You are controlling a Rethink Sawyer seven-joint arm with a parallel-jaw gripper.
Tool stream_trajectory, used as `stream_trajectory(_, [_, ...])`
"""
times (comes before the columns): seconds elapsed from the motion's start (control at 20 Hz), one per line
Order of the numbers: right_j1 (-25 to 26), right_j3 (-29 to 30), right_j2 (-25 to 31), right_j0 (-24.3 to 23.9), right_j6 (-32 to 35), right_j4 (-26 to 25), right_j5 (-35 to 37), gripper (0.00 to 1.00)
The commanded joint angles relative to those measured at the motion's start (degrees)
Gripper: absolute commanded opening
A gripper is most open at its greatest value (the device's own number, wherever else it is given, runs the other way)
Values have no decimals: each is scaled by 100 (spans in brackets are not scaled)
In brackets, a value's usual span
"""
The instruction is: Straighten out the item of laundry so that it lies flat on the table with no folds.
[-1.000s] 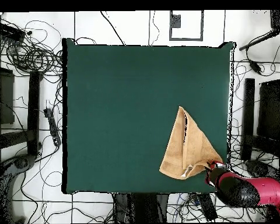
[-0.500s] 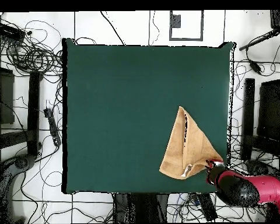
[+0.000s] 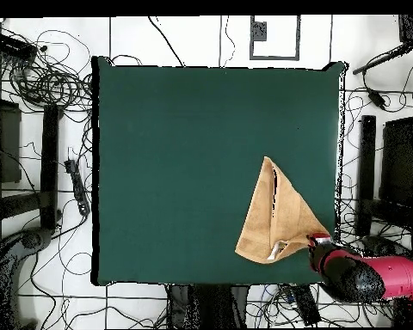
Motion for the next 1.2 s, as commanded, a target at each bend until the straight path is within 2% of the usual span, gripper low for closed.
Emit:
stream_trajectory(0.05, [-98,-130,321,500,-1901,-26,472,0])
stream_trajectory(0.7, [-454,90,434,559,-2805,-1,483,0])
stream_trajectory(1.2, [-511,149,353,671,-2837,-29,335,0])
